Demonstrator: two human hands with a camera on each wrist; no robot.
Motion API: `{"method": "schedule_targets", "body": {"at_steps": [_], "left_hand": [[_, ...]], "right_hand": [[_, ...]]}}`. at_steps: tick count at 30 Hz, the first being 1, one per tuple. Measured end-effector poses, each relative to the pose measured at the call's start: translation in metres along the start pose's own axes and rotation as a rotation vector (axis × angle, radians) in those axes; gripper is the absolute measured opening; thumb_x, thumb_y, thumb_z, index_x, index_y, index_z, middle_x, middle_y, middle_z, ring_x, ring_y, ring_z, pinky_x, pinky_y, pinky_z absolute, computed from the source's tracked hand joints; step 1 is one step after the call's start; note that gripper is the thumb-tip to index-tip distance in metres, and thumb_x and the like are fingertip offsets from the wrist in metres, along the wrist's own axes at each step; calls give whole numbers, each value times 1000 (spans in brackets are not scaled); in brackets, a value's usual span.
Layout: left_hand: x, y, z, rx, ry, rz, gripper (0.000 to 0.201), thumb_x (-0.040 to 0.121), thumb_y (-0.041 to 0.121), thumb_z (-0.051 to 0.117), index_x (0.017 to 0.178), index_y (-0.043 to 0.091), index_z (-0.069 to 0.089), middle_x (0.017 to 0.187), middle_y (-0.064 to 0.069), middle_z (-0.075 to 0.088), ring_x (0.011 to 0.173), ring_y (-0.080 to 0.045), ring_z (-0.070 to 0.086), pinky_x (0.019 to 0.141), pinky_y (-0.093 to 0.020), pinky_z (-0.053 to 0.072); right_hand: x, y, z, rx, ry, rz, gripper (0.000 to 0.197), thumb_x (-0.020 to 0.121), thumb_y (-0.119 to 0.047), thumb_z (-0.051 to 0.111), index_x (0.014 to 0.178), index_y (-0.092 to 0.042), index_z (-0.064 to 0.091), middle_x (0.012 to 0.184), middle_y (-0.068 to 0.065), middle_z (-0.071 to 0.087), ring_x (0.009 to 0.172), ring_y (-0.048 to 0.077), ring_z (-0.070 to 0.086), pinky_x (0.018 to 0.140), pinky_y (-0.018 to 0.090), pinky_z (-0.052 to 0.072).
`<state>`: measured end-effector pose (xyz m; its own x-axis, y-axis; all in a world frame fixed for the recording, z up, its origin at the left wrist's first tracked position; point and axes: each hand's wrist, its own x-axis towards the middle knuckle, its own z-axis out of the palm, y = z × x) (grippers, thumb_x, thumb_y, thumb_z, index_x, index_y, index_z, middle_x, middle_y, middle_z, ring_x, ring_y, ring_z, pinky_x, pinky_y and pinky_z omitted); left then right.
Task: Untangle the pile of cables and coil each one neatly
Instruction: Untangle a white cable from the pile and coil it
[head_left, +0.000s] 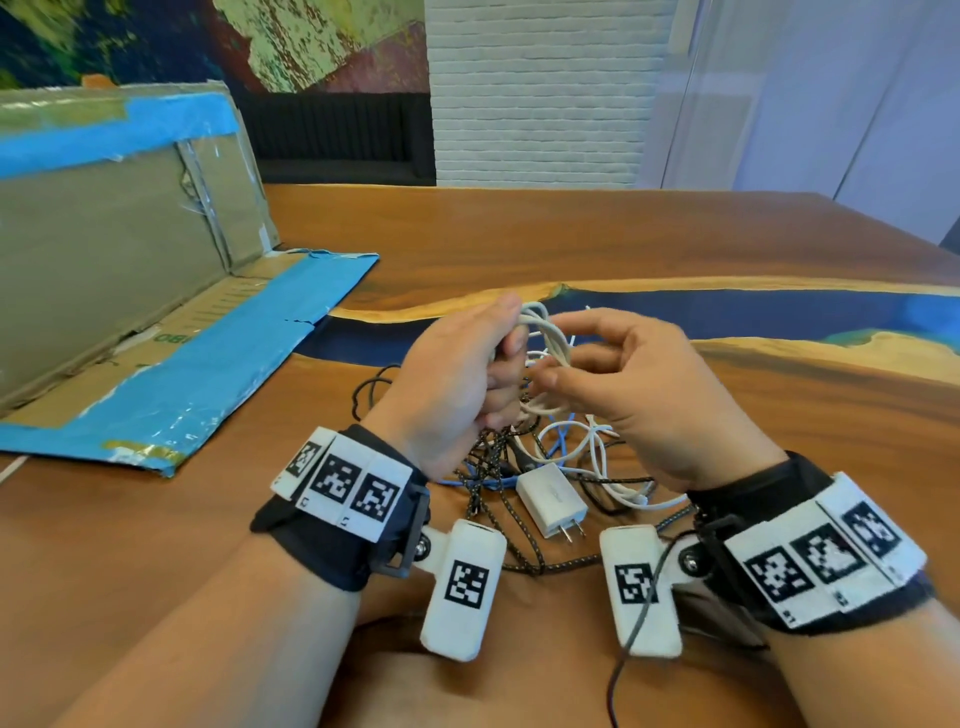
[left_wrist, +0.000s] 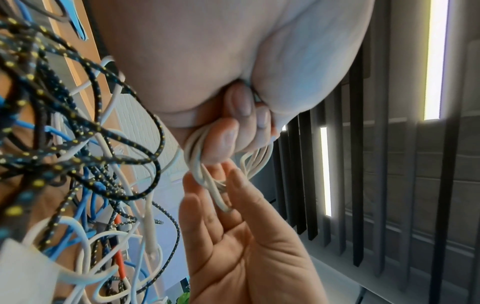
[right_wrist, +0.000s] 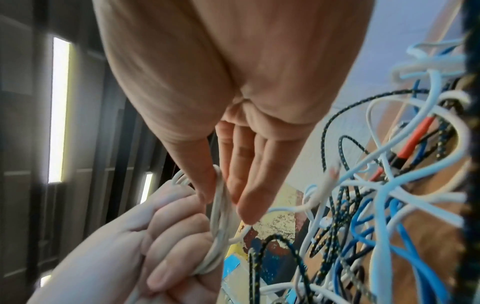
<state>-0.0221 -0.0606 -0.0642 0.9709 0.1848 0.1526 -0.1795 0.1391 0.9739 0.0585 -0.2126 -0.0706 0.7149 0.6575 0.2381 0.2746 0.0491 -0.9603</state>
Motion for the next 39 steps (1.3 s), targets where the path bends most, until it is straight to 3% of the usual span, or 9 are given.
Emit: {"method": "schedule_targets", "body": {"at_steps": [3,9,15,20,22,24,30,33,39], "left_hand": [[0,0,2,-4,-8,21,45,110,33,33,71,16,45,53,4,26,44,-13,19,47,-29,30],[2,-5,1,46,50,64,43,111,32,31,75,14,46,54,2,28,47,-16,28,67,-29,49],[5,-6,-1,122,167,91,42,111,31,34,75,14,47,55,3,25,53,-19,18,65,-38,32],[6,-3,-1,135,231,91,40,111,32,36,77,14,48,57,4,24,65,-30,14,64,-40,27],[6,0,-5,93,250,93,39,111,32,35,78,15,47,61,1,22,64,-27,13,62,-37,26],[5,4,-8,13,240,90,39,111,33,33,79,16,45,62,0,20,59,-23,14,62,-36,31],[-1,9,2,-496,54,23,47,110,40,29,72,17,43,54,6,19,43,-11,18,51,-26,35],[-2,8,5,-605,11,21,49,109,42,30,70,18,45,54,7,18,42,-10,17,51,-25,36],[-1,2,5,-667,-5,21,48,109,43,28,71,18,45,59,6,13,45,-11,13,53,-25,36]], "right_hand": [[0,-2,-3,-87,119,-33,14,85,-5,79,96,-12,75,85,12,77,78,29,75,63,39,63],[1,-3,-12,-58,221,0,22,79,-10,85,94,-4,70,72,13,76,65,28,75,64,45,65],[1,-2,-17,-142,184,-11,20,81,-16,83,78,-4,68,67,13,73,62,28,73,58,36,62],[3,-9,-17,380,68,109,15,80,-16,69,86,-3,65,58,8,46,45,15,49,60,34,60],[3,-8,-19,375,49,114,15,90,-16,63,91,-3,70,57,1,31,39,10,27,37,23,37],[3,-6,-23,307,34,123,20,98,-13,57,95,-7,76,56,-2,29,41,9,19,36,19,19],[5,0,-16,-90,131,-58,23,96,-11,67,90,-28,82,83,1,77,76,10,67,70,23,52],[5,4,-9,-91,166,-105,22,92,-11,73,90,-31,82,95,-2,78,96,14,72,87,32,56],[2,7,4,74,215,-110,10,88,-7,76,89,-15,81,79,10,78,71,20,71,68,33,59]]}}
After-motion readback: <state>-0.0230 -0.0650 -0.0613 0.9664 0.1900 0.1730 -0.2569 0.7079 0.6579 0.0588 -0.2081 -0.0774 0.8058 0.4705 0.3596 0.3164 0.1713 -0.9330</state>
